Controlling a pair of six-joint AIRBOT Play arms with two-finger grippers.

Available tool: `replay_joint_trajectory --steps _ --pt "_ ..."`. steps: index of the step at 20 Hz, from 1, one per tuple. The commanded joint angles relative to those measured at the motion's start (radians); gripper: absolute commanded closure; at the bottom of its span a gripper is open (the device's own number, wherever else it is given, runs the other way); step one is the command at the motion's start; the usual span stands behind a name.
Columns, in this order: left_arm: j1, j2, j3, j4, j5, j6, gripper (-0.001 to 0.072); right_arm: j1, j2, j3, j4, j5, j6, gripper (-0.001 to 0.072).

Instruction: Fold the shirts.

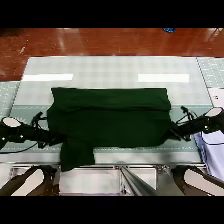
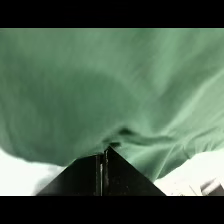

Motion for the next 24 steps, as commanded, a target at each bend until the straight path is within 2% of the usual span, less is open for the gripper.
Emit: replay_joint_trajectory --steps 1,4,7,11,17,24 --pt "0.003 0.001 0.113 -0.031 -0.054 0.02 0.0685 0.019 0.017 0.096 0.108 0.056 -0.083 0.0689" --pt "0.001 -0.003 0.295 -0.033 -0.079 0.019 0.0686 0.02 0.026 0.234 0.103 0.052 -0.055 0.0689" --pt "-0.015 -0.047 0.463 -0.01 -0.008 0.002 0.0686 0.021 0.026 0.304 0.121 -0.047 -0.042 0.0689" --pt "-0.076 -0.231 0.633 -0.008 0.017 -0.017 0.0686 0.021 -0.021 0.362 0.221 -0.156 -0.049 0.0689" --pt "-0.156 -0.541 0.903 -0.003 0.018 -0.069 0.0686 0.028 -0.202 0.494 0.301 -0.168 -0.072 0.0689" --pt "-0.18 -0.703 1.157 -0.001 0.018 -0.11 0.0686 0.042 -0.31 0.509 0.299 -0.193 -0.073 0.0689"
